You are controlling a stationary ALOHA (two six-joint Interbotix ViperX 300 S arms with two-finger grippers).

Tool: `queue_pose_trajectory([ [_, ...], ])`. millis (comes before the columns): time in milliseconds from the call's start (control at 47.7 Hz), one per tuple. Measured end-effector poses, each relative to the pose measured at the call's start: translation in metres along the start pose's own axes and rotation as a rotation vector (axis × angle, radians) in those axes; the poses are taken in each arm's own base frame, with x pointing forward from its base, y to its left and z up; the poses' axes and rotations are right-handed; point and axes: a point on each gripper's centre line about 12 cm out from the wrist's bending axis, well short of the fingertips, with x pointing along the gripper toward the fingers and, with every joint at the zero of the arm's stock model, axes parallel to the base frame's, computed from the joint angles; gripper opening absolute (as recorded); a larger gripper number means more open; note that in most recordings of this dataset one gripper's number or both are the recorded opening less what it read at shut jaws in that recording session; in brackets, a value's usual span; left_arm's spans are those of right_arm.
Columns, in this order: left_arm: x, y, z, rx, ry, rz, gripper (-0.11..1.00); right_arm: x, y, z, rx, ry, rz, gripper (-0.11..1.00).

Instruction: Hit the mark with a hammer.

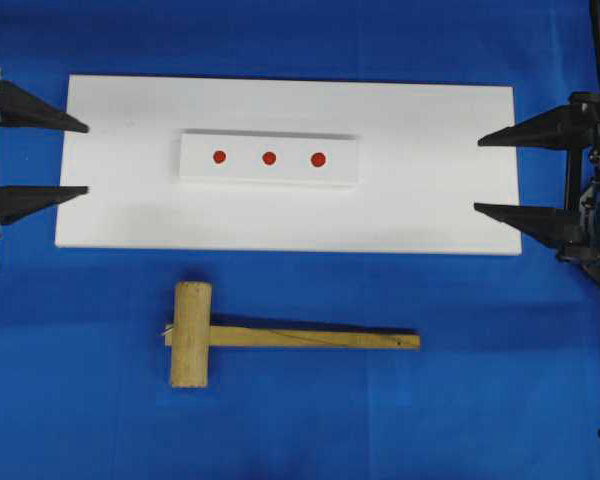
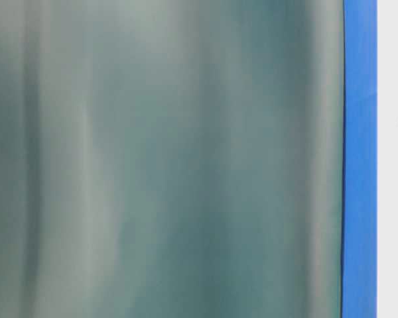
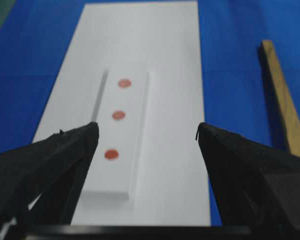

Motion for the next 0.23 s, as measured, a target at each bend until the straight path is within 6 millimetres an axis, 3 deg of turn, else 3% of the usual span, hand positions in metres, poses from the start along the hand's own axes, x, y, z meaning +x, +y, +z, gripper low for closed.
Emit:
queue_pose_trajectory([
  [231, -0.016, -0.005, -0.012, 0.048, 0.010, -0.022, 0.76, -0.002, -0.008, -0.026, -0.010, 0.054, -0.031, 0.75],
])
